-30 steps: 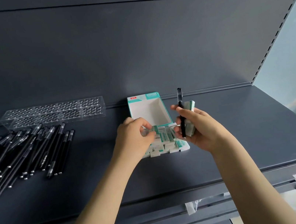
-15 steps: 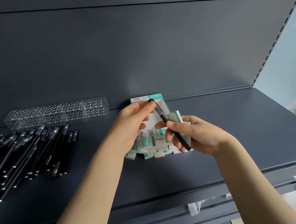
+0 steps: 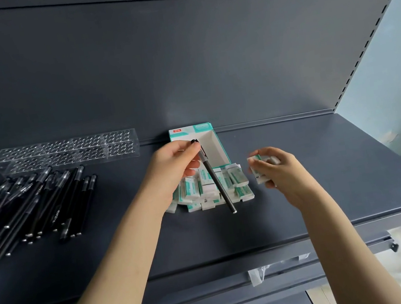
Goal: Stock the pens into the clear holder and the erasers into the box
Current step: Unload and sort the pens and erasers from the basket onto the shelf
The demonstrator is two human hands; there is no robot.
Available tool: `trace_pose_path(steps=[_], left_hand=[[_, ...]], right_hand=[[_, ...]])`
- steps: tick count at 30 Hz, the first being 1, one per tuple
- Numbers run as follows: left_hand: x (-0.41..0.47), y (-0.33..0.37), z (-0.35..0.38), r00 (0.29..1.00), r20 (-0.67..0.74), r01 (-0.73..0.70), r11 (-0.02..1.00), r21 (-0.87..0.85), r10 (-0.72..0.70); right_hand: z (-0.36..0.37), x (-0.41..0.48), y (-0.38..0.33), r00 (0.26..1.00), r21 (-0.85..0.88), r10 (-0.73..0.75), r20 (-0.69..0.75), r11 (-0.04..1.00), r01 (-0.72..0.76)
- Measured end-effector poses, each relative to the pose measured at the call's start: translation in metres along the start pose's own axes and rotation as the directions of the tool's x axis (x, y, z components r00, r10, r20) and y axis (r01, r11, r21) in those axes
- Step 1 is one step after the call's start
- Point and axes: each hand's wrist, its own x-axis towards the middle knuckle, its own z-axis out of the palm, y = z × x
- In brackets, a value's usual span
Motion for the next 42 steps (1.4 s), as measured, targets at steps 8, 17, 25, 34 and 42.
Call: trace_pose_path(steps=[8,17,25,34,42], left_hand=[[-0.007,0.001,0.007,0.998,-0.026,-0.055,0.968,0.243,0.063],[-0.014,0.002,0.007,0.997,-0.051,-0.036,0.963,0.267,0.051],[-0.014,-0.001,0.01,0.996,-0.085,-0.014,0.965,0.261,0.038],[-0.009,-0.001,0.01,0.993,-0.113,-0.015,0.969,0.248,0.044],[-0.005,-0.003,0.004,0.99,-0.137,-0.007,0.983,0.186,0.033]], right_hand=[[0.002,0.012,0.023,0.997,-0.32,-0.044,-0.068,0.947,0.02],[-0.015,0.011,0.015,0.982,-0.183,0.149,0.114,0.975,-0.126],[-0.023,0.006,0.006,0.976,0.0,0.207,0.073,0.978,-0.207],[-0.025,0.011,0.006,0.976,-0.146,0.214,0.034,0.967,-0.207],[-0.021,0.021,0.013,0.992,-0.308,0.116,0.057,0.947,-0.093]])
